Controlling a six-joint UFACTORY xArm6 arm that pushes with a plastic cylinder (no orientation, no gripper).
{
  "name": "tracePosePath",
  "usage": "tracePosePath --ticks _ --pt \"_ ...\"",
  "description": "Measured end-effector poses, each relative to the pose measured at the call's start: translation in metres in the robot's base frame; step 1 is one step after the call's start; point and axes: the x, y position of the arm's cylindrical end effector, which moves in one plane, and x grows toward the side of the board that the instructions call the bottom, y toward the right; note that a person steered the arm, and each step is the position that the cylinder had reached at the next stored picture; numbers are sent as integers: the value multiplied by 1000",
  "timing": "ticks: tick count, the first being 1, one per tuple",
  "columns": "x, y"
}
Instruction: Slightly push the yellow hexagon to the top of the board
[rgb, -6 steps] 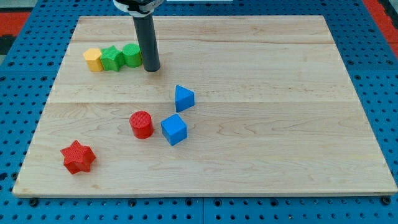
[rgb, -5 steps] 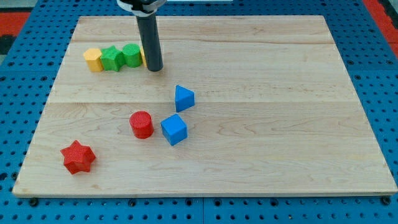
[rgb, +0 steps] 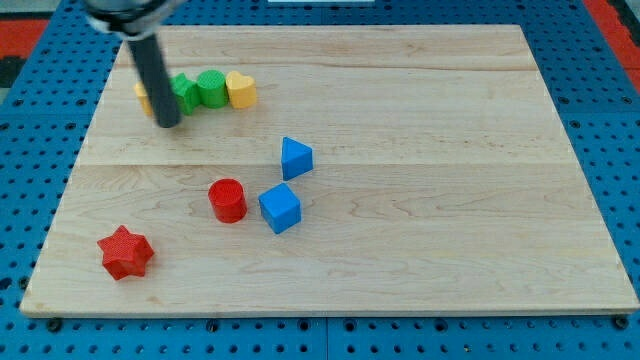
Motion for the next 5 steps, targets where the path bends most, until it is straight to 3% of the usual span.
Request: tracePosePath --ticks 1,2,5 --pt "-3 -39" --pt "-19 -39" --pt "0 -8"
